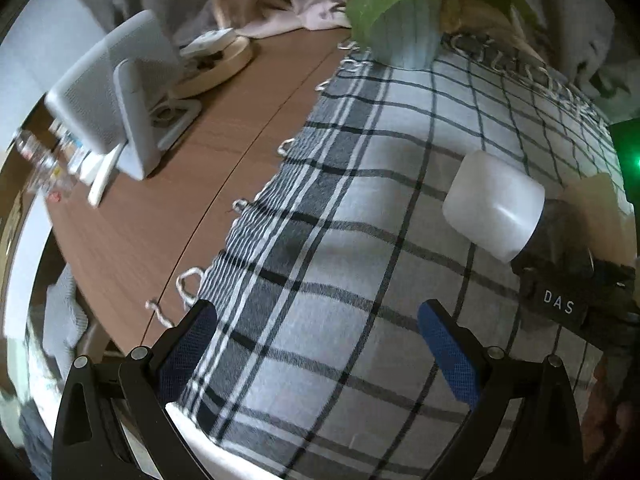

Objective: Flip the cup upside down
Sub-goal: 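Reach the right gripper to the clear glass cup and grasp it, then lift the glass cup with the right gripper and carry it toward the left gripper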

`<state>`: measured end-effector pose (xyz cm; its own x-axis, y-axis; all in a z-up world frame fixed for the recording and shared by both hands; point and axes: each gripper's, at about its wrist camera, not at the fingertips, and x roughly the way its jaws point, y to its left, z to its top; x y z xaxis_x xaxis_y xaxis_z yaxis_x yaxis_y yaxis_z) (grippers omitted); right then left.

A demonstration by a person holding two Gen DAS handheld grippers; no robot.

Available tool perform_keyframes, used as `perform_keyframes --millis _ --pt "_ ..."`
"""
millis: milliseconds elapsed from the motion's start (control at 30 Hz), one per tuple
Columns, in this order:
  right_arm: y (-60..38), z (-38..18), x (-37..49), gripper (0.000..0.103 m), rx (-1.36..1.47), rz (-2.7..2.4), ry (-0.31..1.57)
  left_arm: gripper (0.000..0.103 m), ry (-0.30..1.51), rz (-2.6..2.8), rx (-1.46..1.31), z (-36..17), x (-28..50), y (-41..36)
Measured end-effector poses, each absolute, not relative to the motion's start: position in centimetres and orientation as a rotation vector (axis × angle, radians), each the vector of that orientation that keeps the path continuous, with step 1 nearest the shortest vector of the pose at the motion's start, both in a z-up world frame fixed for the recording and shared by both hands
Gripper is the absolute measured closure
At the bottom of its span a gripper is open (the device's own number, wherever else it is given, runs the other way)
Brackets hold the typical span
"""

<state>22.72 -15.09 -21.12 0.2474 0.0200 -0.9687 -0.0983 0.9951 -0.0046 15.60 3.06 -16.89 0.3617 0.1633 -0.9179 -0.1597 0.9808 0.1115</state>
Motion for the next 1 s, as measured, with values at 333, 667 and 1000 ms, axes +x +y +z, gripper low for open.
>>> perform_keyframes --millis 333,667,1000 --pt "-15.3 -18.0 17.8 0.036 0.065 -0.095 1.3 0.0 1.152 -0.007 0.103 -15.2 16.2 4.0" --pt "-13.3 -18.5 12.4 0.036 0.172 -0.105 1.351 0.0 1.18 -0.09 0.184 -16.0 14.6 5.0" --pt "-12.2 -20.1 11.7 0.036 0.197 -0.147 1.361 0.0 1.207 -0.08 0.198 -17.3 14.7 6.0"
